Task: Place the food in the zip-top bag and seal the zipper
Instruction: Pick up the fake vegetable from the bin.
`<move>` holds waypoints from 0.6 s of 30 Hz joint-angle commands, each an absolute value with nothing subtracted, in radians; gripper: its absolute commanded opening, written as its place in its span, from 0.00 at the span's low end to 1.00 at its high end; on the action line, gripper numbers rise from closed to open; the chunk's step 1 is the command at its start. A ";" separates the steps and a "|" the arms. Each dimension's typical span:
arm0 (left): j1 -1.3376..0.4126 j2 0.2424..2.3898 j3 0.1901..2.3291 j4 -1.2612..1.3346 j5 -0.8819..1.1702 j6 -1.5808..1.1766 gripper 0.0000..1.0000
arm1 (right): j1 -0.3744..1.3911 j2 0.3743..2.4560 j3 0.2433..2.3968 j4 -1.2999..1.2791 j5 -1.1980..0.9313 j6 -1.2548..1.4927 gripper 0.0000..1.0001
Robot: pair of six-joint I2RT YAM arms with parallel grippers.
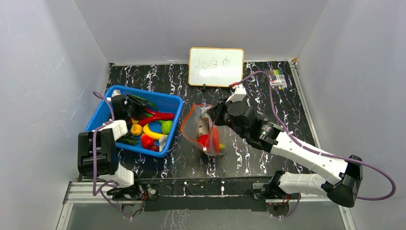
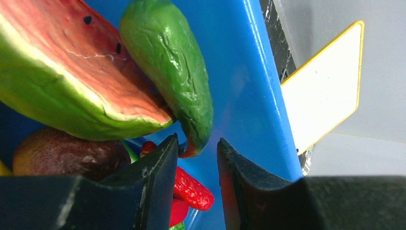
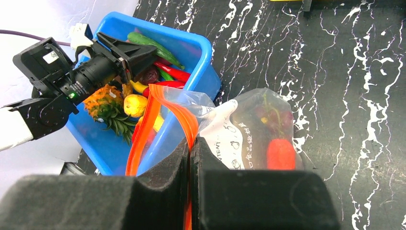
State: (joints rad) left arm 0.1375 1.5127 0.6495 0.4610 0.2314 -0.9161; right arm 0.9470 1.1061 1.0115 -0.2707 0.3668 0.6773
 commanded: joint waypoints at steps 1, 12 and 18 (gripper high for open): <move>0.140 1.529 0.657 0.573 0.261 -0.932 0.33 | 0.947 1.089 1.069 -0.196 0.382 0.667 0.00; 0.140 1.555 0.652 0.625 0.268 -0.937 0.21 | 0.947 1.068 1.055 -0.201 0.385 0.659 0.00; 0.140 1.507 0.654 0.532 0.241 -0.934 0.09 | 0.948 1.058 1.053 -0.209 0.386 0.664 0.00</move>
State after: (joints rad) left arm 0.1375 1.5677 0.6456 0.5640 0.2558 -0.9451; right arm 0.9470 1.1053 1.0115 -0.2737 0.3679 0.6731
